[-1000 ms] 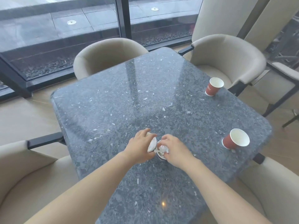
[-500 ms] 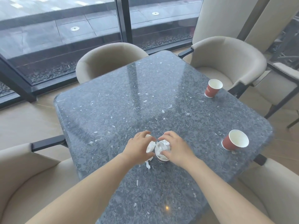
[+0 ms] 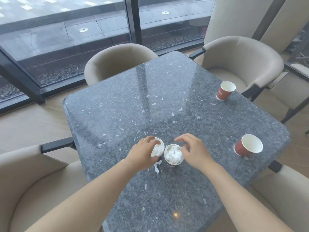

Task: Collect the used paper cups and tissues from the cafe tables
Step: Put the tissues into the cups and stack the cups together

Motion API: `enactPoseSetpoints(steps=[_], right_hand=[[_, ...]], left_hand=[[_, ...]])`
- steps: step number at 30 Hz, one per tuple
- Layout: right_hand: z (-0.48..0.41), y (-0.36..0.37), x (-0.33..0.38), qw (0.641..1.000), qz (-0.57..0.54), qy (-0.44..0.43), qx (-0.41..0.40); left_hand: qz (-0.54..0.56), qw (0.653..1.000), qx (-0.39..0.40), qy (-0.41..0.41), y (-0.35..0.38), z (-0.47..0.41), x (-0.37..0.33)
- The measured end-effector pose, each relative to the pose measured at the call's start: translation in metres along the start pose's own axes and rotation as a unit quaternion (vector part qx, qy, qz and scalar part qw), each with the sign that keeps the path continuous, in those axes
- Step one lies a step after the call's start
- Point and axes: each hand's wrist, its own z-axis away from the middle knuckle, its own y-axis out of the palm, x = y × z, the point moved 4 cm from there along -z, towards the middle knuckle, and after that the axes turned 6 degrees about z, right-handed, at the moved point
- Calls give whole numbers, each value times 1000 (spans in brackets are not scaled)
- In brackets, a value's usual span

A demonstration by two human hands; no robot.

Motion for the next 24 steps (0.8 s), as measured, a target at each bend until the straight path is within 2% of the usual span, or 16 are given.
enactPoseSetpoints(steps=[10,15,20,24], right_hand=[[7,15,21,999,23,-40,-4],[15,32,45,989,77,-126,-7],[36,70,51,982,68,-161,65],[44,98,40,983,78,-130,106]], left_hand=[[26,1000,-14,-10,1,18,9],[38,999,-21,-16,2,30,20],[34,999,-19,-32,8,42,37],[29,997,10,-67,27,50,56]])
